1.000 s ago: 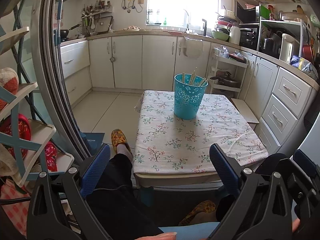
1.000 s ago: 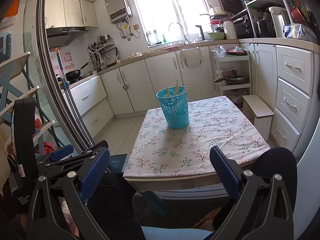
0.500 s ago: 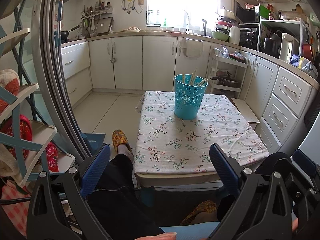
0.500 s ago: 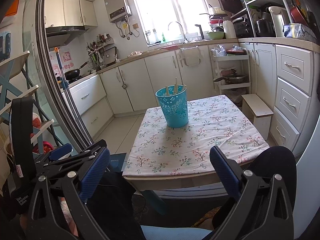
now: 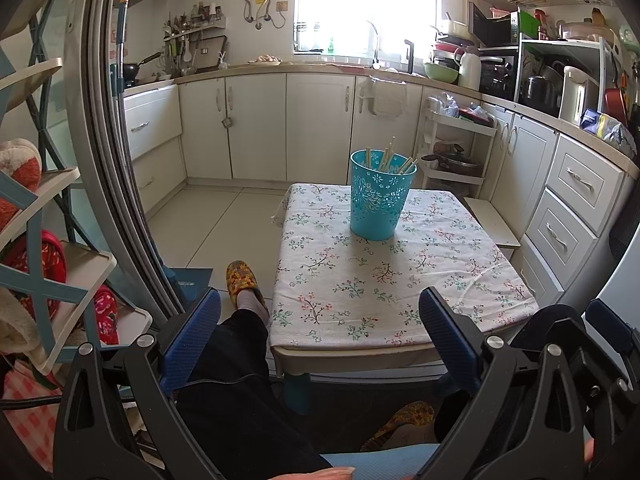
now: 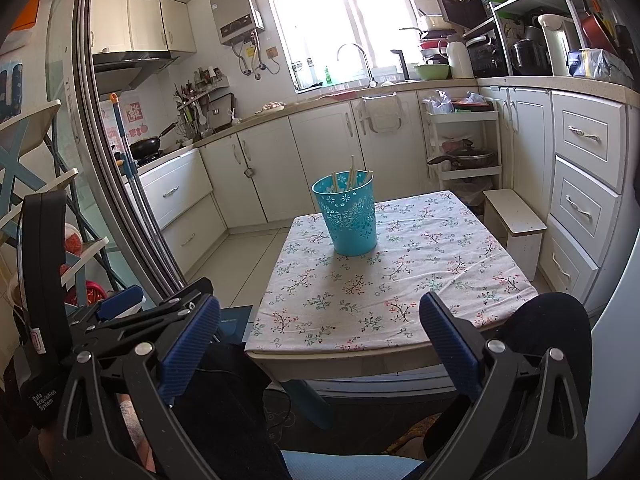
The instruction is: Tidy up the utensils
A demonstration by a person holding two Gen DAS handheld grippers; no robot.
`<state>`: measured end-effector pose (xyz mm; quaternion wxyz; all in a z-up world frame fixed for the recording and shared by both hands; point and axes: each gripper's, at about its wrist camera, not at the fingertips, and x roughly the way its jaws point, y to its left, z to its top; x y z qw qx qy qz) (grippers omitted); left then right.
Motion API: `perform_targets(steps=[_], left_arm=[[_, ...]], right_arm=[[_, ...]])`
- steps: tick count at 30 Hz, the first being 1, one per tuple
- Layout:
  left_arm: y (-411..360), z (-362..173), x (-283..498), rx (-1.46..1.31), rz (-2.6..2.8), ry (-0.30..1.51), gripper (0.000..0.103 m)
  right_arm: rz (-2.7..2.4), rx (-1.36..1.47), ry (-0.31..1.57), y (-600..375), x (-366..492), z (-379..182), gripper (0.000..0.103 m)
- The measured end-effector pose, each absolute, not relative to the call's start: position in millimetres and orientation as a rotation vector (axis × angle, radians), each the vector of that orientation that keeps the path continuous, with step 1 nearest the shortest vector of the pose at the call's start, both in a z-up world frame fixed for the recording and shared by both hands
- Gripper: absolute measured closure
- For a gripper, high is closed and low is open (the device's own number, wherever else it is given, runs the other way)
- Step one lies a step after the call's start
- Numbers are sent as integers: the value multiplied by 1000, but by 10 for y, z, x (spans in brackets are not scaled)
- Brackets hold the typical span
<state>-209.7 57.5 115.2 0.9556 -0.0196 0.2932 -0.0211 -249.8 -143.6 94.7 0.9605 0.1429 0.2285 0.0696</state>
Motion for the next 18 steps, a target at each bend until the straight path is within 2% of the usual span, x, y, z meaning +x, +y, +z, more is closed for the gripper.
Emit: perform_targets(steps=[18], left_arm=[[597, 1192, -2119, -36, -41, 587, 8]], right_arm=[[141, 286, 460, -1459, -2535, 959, 7]])
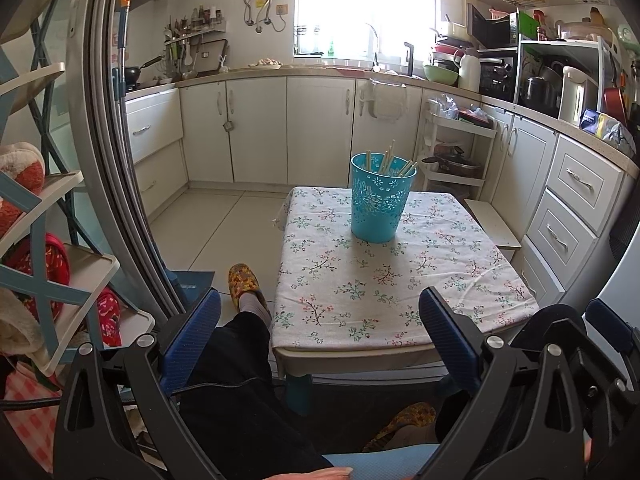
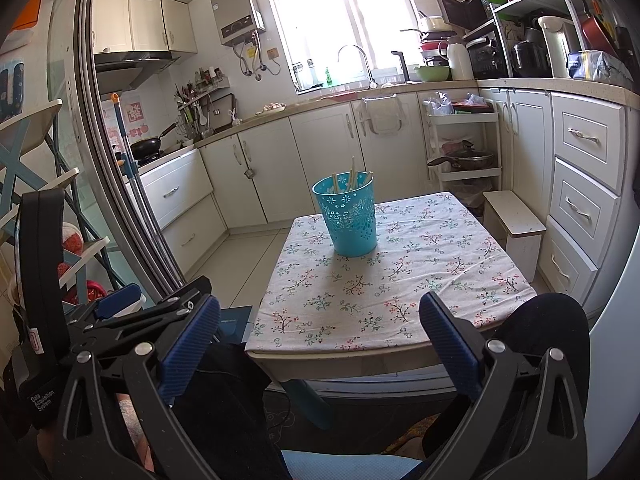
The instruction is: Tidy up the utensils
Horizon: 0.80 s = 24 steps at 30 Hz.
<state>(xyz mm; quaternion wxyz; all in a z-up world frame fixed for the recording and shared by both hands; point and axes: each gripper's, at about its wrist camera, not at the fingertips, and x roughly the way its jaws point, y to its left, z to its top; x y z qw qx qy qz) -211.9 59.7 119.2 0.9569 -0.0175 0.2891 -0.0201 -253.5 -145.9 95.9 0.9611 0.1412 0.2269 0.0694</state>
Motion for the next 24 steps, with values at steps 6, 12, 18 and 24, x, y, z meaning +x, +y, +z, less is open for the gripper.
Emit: perform_targets(steps=[6, 12, 18, 24], left_arm=[[624, 1213, -2117, -33, -39, 586, 8], [624, 1217, -2118, -32, -39, 584, 8], [605, 1214, -2125, -32, -39, 583, 8], [614, 1244, -2126, -31, -40, 579, 8]], right_arm=[[142, 286, 461, -1449, -2527, 955, 7], [141, 284, 460, -1453, -2529, 958, 7], [140, 283, 460, -1457, -2537, 959, 7], [140, 282, 460, -1436, -2532, 957, 7]])
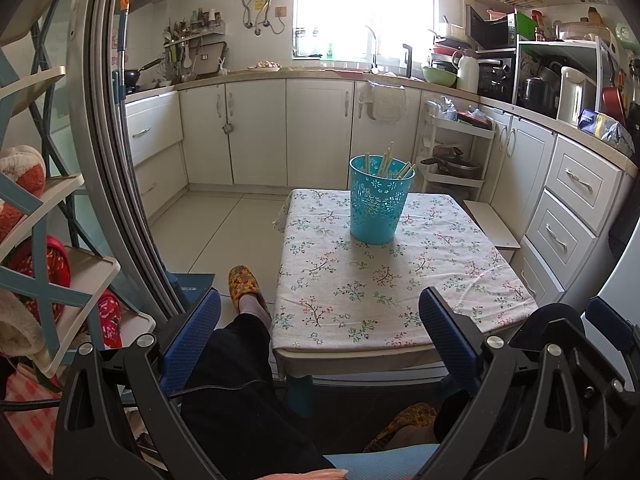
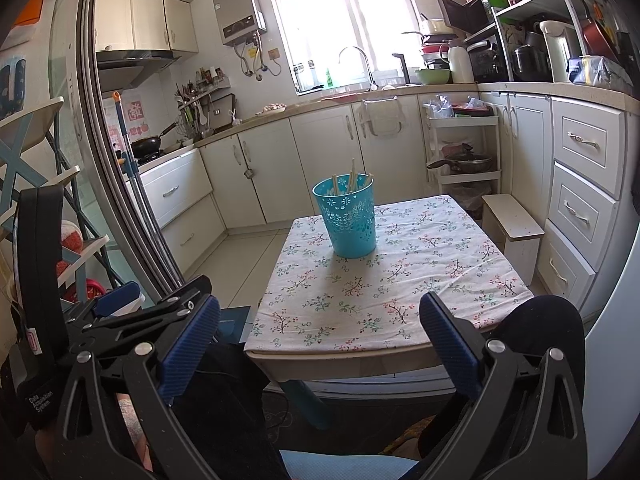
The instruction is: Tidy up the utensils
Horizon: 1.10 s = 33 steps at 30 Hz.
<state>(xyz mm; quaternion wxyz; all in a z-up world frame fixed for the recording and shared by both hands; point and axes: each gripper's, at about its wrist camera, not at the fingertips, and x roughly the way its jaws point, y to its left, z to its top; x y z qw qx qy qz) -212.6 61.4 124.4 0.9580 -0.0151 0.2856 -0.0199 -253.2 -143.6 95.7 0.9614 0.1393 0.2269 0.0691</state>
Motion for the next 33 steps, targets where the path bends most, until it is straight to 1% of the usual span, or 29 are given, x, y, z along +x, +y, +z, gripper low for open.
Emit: perform_targets(steps=[33], left_arm=[[535, 1228, -2181, -23, -38, 570, 8]], right_arm=[[146, 269, 455, -1570, -2531, 991, 7]])
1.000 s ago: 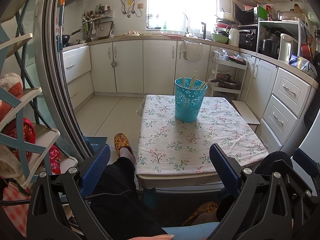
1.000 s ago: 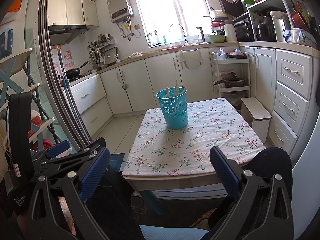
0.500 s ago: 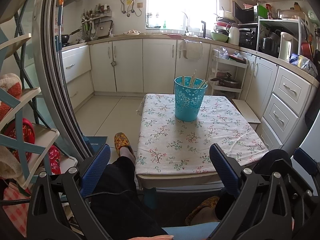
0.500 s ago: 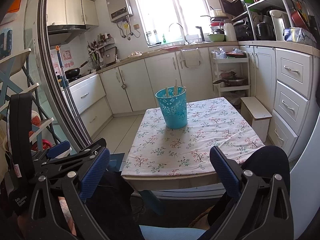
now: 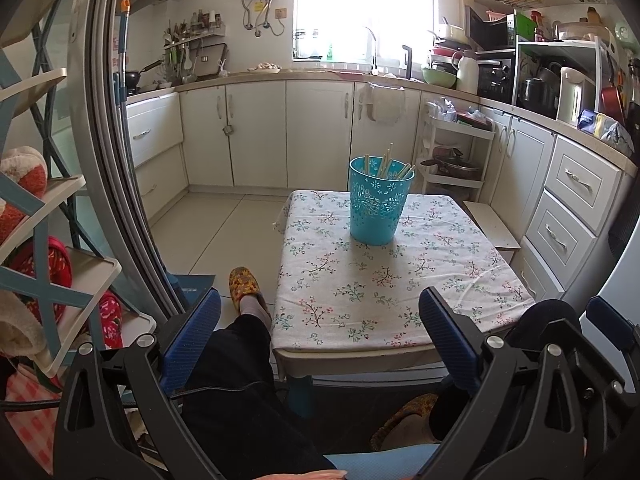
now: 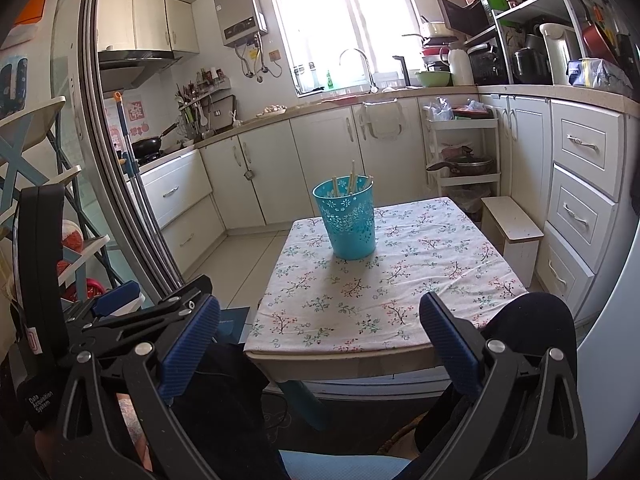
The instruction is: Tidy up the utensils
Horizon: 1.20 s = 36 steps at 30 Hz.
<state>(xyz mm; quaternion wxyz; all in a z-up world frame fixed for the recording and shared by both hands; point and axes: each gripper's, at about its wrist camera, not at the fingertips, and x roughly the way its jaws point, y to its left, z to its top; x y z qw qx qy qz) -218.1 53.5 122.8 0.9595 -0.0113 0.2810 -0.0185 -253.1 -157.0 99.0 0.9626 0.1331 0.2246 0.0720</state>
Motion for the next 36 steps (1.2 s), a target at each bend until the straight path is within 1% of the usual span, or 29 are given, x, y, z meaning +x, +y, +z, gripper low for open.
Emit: perform_targets(steps=[36], left_arm=[[539, 1133, -2091, -14, -31, 596, 8]], right_arm=[[141, 269, 488, -1472, -2463, 920, 7]])
